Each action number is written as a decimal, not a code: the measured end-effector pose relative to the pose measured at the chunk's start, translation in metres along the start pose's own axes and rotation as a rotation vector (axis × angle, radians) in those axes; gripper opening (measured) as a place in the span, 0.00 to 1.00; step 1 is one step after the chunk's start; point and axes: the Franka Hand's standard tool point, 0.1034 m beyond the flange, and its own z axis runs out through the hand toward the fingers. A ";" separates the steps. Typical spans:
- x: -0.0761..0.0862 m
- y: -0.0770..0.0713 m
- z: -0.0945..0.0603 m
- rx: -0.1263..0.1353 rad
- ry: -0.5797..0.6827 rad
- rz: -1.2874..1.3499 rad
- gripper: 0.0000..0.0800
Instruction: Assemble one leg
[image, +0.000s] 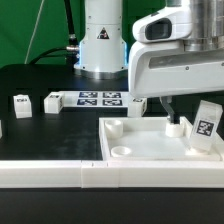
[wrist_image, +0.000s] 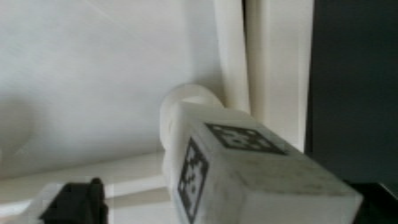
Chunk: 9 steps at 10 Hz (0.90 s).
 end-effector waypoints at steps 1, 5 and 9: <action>0.001 0.000 -0.001 0.001 0.002 0.000 0.81; 0.001 0.000 0.001 0.000 0.000 0.000 0.46; 0.001 0.001 0.001 0.000 -0.001 0.021 0.36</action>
Offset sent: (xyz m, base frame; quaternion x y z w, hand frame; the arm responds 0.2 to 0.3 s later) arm 0.0000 0.0000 0.0000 0.0000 0.0000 0.0000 1.0000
